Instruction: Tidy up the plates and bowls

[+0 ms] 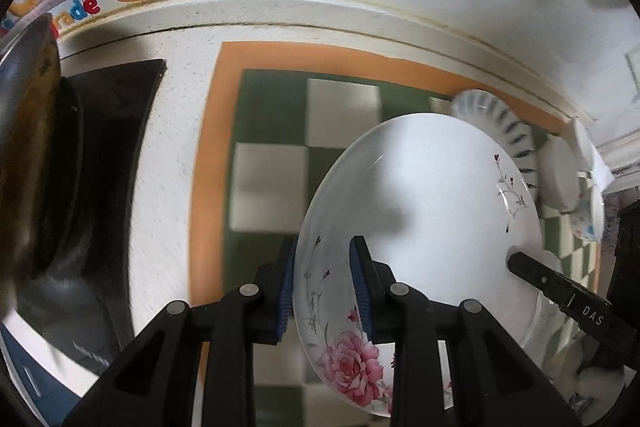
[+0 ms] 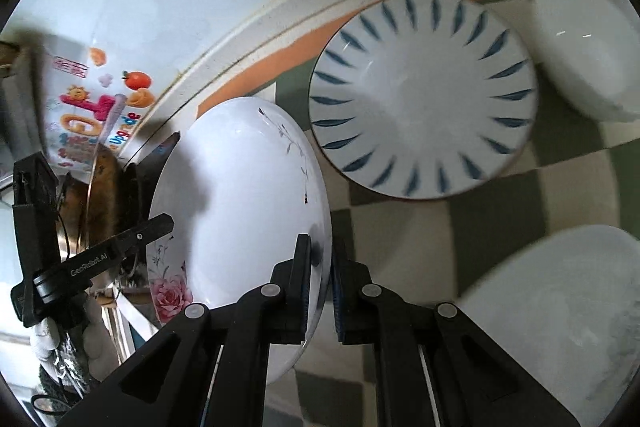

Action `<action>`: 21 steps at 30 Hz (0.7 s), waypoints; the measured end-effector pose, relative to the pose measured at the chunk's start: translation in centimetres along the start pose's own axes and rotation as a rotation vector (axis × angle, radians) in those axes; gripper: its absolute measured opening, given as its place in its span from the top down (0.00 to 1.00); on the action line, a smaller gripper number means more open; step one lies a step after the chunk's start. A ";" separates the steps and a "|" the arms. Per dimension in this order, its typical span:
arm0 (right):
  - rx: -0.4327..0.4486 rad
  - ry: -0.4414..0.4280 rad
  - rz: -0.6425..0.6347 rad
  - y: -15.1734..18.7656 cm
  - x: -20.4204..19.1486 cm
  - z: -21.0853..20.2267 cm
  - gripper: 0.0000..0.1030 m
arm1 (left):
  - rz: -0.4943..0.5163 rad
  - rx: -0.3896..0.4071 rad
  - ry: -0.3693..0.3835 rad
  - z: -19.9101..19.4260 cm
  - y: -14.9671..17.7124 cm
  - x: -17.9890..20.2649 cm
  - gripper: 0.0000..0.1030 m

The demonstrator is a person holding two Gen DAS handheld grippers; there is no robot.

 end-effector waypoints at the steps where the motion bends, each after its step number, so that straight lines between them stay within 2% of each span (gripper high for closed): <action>1: 0.004 0.001 -0.009 0.4 0.4 -1.1 0.89 | 0.002 0.004 0.008 -0.1 0.0 1.3 0.76; 5: 0.024 0.004 -0.028 1.8 2.8 -5.4 0.90 | -0.008 0.015 0.059 -0.8 1.4 5.8 0.76; 11: 0.047 0.014 -0.019 4.2 7.8 -10.3 0.90 | 0.032 -0.003 0.082 0.2 4.1 12.8 0.76; 15: 0.045 0.020 -0.009 6.0 11.3 -12.0 0.90 | 0.062 -0.045 0.073 2.2 5.8 16.3 0.76; 21: 0.032 0.028 0.041 8.3 17.1 -12.4 0.89 | 0.104 -0.114 0.041 5.8 7.6 20.4 0.76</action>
Point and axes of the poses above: each gripper's, at about its wrist camera, not at the fingertips, and z roughly the way its jaws point, x to its right, y to its underside, the point moved 10 cm from there along z, roughly the way its jaws point, and after that the axes turned 6 degrees about -x, right-handed, at the moved point
